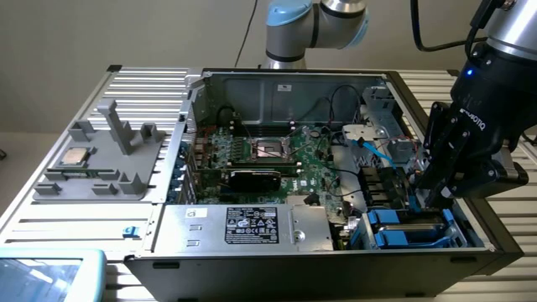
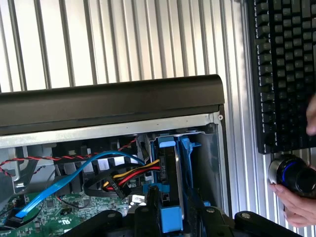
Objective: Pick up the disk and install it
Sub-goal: 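Insert the second disk wire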
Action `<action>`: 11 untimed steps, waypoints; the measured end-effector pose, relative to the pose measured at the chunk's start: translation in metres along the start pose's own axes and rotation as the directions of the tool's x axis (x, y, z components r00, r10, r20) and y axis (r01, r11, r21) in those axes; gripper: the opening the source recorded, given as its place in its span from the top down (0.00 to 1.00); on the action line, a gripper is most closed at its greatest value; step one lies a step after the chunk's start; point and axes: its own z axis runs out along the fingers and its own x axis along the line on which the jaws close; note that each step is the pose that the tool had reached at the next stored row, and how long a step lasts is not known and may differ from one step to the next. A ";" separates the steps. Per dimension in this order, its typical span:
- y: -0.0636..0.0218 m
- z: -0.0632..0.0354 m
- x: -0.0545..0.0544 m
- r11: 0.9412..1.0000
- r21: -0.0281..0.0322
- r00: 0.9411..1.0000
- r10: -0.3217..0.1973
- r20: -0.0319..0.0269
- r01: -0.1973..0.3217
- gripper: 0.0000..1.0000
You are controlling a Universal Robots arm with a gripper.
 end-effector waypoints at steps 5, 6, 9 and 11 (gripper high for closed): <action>0.0000 0.0000 0.000 1.000 0.000 1.000 0.000 0.000 0.000 0.64; 0.0000 0.0000 0.000 1.000 0.000 1.000 0.000 0.000 0.000 0.64; 0.0000 0.0000 0.000 1.000 0.000 1.000 0.000 0.000 0.000 0.64; 0.0000 0.0000 0.000 1.000 0.000 1.000 0.000 0.000 0.000 0.73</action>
